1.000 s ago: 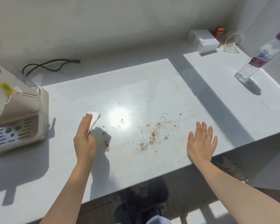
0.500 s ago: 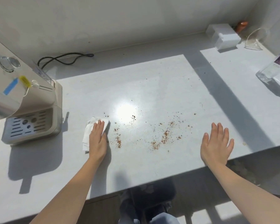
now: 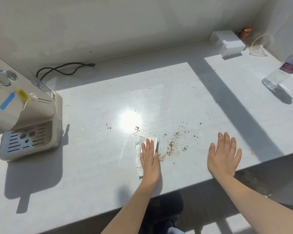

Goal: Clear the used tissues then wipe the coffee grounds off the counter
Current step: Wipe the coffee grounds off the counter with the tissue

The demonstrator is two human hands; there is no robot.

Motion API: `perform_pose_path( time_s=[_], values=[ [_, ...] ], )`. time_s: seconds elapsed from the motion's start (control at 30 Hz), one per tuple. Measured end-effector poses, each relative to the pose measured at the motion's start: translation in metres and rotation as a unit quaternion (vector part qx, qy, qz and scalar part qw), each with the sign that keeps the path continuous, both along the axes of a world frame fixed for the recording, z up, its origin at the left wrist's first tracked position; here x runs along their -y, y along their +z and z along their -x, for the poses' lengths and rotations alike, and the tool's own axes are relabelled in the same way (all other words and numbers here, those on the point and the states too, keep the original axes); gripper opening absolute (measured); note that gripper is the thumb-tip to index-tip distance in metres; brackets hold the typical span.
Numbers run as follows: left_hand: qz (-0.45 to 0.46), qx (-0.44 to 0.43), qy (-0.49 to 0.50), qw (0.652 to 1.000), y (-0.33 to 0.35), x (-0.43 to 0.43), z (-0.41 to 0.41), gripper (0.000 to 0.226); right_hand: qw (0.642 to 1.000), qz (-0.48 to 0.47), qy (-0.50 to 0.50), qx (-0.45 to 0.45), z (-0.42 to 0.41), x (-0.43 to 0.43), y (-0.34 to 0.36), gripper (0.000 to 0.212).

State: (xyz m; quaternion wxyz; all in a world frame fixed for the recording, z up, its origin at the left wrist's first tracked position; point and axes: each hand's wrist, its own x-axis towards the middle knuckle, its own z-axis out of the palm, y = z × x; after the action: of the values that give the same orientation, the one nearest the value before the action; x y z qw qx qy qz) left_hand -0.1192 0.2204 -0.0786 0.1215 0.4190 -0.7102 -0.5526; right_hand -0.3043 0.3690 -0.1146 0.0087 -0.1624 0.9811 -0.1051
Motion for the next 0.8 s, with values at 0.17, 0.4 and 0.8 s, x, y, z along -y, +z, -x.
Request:
perform_pose_path(
  time_s=[0.17,0.4,0.8],
  values=[
    [-0.01,-0.021,0.081,0.996,0.005,-0.02,0.009,0.05,1.0,0.01,-0.001,-0.007,0.0,-0.001,-0.001,0.057],
    [0.045,-0.115,0.2,0.972,0.027,-0.021,0.003,0.063,1.0,0.023,-0.01,-0.004,0.0,0.0,-0.001,0.055],
    [0.139,-0.141,0.355,0.914,0.047,0.107,-0.085,0.058,0.999,0.032,-0.007,0.002,0.0,-0.001,-0.001,0.056]
  ],
)
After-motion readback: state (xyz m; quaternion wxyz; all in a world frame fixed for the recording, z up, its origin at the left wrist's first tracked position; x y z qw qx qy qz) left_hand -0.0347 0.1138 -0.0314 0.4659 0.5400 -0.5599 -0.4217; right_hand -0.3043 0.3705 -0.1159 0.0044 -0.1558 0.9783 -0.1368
